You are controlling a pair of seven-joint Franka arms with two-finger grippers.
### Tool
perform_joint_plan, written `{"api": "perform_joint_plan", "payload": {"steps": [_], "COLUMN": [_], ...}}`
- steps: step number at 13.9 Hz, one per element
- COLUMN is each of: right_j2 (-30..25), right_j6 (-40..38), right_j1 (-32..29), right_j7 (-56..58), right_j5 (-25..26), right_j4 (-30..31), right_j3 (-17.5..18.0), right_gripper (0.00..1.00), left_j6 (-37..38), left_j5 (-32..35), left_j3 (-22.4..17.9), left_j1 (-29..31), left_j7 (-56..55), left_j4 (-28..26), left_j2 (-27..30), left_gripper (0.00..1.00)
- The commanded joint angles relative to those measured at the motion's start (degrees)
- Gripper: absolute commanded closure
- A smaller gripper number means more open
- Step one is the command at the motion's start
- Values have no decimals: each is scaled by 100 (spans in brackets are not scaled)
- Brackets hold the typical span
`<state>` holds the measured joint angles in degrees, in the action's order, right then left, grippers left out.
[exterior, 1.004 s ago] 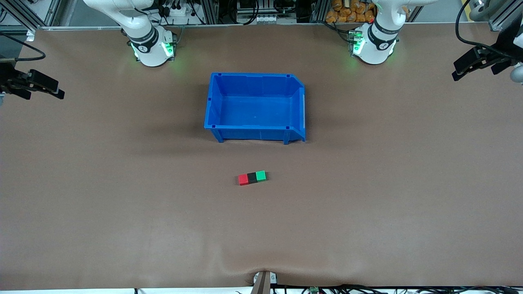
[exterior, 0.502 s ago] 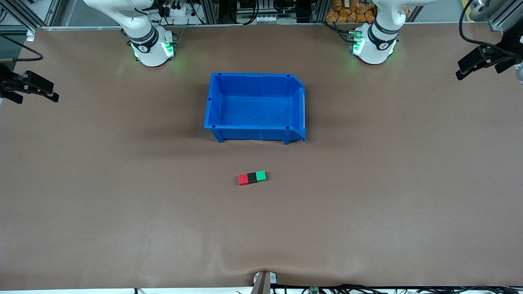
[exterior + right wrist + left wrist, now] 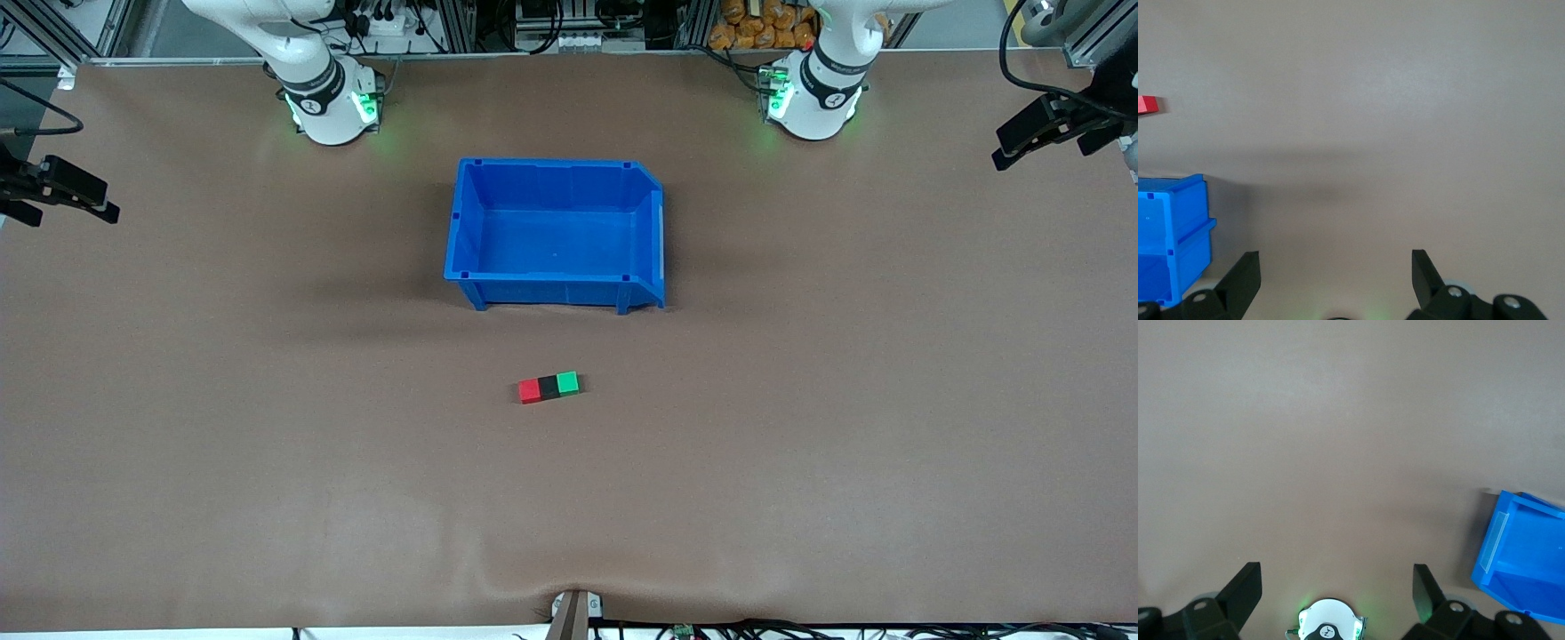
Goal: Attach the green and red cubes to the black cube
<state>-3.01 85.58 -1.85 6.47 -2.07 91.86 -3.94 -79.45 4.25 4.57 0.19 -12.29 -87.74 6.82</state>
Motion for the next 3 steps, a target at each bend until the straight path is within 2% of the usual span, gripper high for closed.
{"api": "perform_joint_plan", "payload": {"steps": [1, 3], "right_j2": [-86, -77], "right_j6": [72, 72], "right_j1": [-122, -122], "right_j7": [74, 74], "right_j5": [-136, -136], "right_j4": [113, 113], "right_j3": [68, 68], "right_gripper": [0, 0], "left_j6": [114, 114], "left_j5": [-20, -3], "left_j3": [18, 26], "left_j1": [42, 33], "left_j7": [112, 26], "left_j4": [160, 160], "left_j2": [-5, -5], "left_gripper": [0, 0]}}
